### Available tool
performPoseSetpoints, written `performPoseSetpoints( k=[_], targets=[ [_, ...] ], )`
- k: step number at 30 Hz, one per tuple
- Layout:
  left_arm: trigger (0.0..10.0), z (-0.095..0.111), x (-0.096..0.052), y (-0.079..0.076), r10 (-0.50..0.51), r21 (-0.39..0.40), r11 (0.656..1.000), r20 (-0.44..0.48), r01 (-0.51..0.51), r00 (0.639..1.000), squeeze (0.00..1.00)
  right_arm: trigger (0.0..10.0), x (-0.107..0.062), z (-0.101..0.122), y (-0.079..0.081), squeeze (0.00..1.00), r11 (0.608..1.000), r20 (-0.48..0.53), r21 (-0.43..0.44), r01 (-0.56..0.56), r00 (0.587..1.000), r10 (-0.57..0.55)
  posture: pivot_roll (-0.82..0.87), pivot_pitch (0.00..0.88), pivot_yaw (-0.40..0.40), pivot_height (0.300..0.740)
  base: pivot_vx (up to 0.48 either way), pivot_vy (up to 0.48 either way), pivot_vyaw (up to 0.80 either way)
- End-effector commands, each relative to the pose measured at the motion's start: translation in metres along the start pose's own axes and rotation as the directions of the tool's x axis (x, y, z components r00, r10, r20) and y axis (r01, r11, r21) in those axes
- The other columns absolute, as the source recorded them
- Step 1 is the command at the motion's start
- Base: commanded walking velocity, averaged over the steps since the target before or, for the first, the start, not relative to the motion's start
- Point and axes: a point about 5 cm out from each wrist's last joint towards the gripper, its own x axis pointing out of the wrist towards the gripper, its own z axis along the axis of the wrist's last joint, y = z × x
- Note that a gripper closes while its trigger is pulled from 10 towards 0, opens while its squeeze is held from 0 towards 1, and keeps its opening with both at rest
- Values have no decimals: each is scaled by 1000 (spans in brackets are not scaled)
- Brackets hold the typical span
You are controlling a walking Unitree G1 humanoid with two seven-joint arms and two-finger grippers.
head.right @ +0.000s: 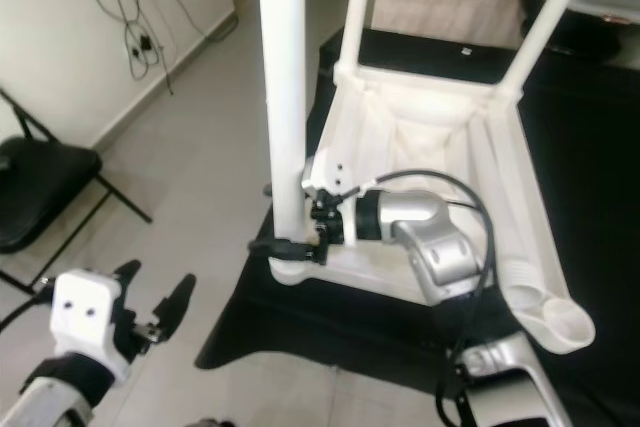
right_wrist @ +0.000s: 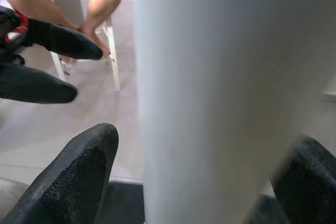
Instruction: Building children table
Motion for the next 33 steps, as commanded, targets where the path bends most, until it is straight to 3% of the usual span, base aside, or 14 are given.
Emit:
performPoseSetpoints(
  k=[1,2,3,4,6,8,9,11,13,19,26,27,32,33],
  targets=[
    [10000,-5,1,0,-18,27,999,-33,19,999,0,10000,-8,-4,-5,0,1000,-50,-19,25,998,-26,52,141,-48,740,0,0,0],
    [10000,-4,3,-1,-30,34,999,-29,31,999,0,10000,-18,-7,-9,0,999,-101,-26,22,995,-25,52,140,-49,740,0,0,0],
    [10000,-4,3,-1,-30,34,999,-29,31,999,0,10000,-18,-7,-9,0,999,-101,-26,22,995,-25,52,140,-49,740,0,0,0],
    [10000,-3,4,-3,-43,39,998,-24,44,999,0,10000,-31,-10,-10,0,999,-164,-40,2,986,-9,49,139,-48,740,0,0,0],
    [10000,-3,4,-3,-43,39,998,-24,44,999,0,10000,-31,-10,-10,0,999,-164,-40,2,986,-9,49,139,-48,740,0,0,0],
    [10000,-2,5,-4,-54,42,998,-22,55,998,0,10000,-44,-13,-11,0,999,-231,-46,-15,973,4,47,137,-48,740,0,0,0],
    [10000,-2,6,-5,-67,46,997,-21,68,998,0,10000,-59,-16,-12,0,998,-306,-48,-30,952,14,40,133,-47,740,0,0,0],
    [10000,-2,6,-5,-67,46,997,-21,68,998,0,10000,-59,-16,-12,0,998,-306,-48,-30,952,14,40,133,-47,740,0,0,0],
    [10000,-2,7,-7,-92,49,994,-23,93,995,0,10000,-80,-18,-11,0,998,-378,-7,-54,925,48,40,129,-46,740,0,0,0],
    [10000,-3,7,-10,-127,50,991,-25,128,992,0,10000,-107,-11,-9,0,997,-427,29,-78,900,83,35,126,-46,740,0,0,0],
    [10000,-5,9,-11,-145,59,987,-27,146,989,0,10000,-119,-10,-14,0,999,-509,-15,-35,861,22,5,124,-65,740,0,0,0],
    [10000,-6,10,-11,-152,59,986,-31,154,988,0,10000,-118,-5,-16,0,998,-496,-57,-11,868,-19,-12,129,-58,740,0,0,0],
    [10000,-7,11,-12,-165,56,984,-33,167,986,0,10000,-116,3,-17,0,995,-463,-103,9,885,-56,-14,128,-54,740,0,0,0],
    [10000,-4,11,-14,-194,50,980,-18,194,981,0,10000,-113,8,-16,0,993,-419,-113,18,906,-64,-16,128,-44,740,0,0,0]
  ],
)
